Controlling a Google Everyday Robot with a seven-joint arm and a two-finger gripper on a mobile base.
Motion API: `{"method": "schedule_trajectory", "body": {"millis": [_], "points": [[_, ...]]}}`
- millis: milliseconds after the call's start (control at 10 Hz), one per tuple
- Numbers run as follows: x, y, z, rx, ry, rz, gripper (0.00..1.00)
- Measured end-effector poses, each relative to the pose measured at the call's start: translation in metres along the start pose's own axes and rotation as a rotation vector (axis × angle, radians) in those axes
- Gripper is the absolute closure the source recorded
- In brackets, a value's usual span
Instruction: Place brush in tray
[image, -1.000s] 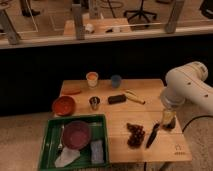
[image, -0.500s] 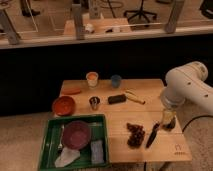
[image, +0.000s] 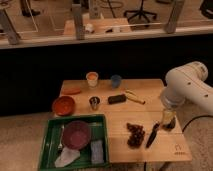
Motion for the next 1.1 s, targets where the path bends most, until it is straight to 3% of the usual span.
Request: {"method": "schedule_trajectory", "body": {"millis": [500, 600, 800, 1000, 1100], "points": [[0.000, 0.000, 0.001, 0.000, 0.000, 0.000, 0.20], [-0.001, 0.002, 0.010, -0.007, -0.007, -0.009, 0.20], [-0.003, 0.011, 0.034, -0.009, -0.036, -0.042, 0.20], [-0.002, 0.032, 0.082, -0.004, -0.087, -0.100, 0.20], [0.000, 0.039, 0.094, -0.005, -0.098, -0.112, 0.20]]}}
